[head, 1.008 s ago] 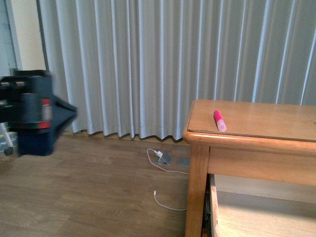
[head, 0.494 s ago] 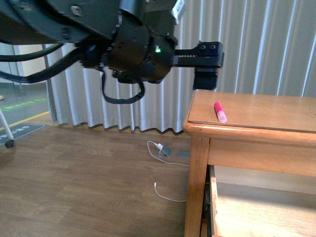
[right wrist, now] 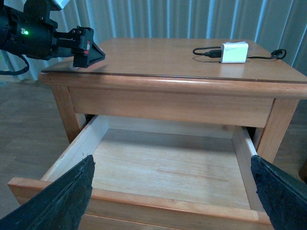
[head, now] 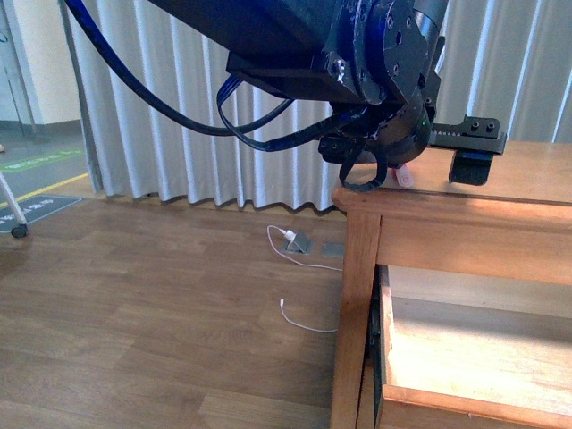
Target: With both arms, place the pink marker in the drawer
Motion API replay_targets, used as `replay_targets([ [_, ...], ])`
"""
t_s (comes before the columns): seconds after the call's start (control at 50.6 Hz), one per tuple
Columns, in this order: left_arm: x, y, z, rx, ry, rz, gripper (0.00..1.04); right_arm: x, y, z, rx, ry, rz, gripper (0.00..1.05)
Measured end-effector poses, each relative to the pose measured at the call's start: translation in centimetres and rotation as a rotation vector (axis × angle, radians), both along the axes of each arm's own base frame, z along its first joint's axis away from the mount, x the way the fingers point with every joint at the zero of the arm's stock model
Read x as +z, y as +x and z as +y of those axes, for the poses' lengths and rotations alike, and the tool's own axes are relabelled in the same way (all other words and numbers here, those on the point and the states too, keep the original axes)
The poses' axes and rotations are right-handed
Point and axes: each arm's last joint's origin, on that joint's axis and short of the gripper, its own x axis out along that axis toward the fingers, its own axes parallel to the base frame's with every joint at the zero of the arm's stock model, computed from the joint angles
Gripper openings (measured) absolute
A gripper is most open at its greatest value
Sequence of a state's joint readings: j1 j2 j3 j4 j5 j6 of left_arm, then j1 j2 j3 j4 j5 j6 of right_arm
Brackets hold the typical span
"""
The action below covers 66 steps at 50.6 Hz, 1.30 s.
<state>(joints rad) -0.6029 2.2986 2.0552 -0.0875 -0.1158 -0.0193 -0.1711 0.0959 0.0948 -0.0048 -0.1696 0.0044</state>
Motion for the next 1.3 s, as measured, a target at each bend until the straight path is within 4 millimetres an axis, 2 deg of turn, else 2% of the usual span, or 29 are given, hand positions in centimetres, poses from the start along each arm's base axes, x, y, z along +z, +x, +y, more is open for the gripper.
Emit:
replay_targets([
  [0.455,-0.3,0.1,0.0,0.024,0.036,0.08,0.99,0.0,0.0,0.0,0.0,0.0,0.0,0.96],
  [0.494,-0.3,0.0,0.1,0.025,0.048,0.082,0.94,0.0,0.0,0.0,0.0,0.0,0.0,0.96],
  [0.632,-0.4,-0.1,0.1,0.024,0.077,0.086,0.64,0.0,0.0,0.0,0.0,0.0,0.0,0.96],
  [0.731,-0.4,-0.1,0.1,0.026,0.083,0.084,0.52,0.0,0.0,0.0,0.0,0.0,0.0,0.96],
  [0.949,-0.3,-0.4,0.6,0.031,0.095,0.082,0.17,0.0,0.0,0.0,0.0,0.0,0.0,0.96],
  [1.126,-0.1,-0.8,1.4,0.036,0.091,0.077,0.15,0.0,0.0,0.0,0.0,0.0,0.0,0.96],
  [1.304,-0.1,-2.3,2.8,-0.028,0.074,0.05,0.14,0.0,0.0,0.0,0.0,0.0,0.0,0.96],
])
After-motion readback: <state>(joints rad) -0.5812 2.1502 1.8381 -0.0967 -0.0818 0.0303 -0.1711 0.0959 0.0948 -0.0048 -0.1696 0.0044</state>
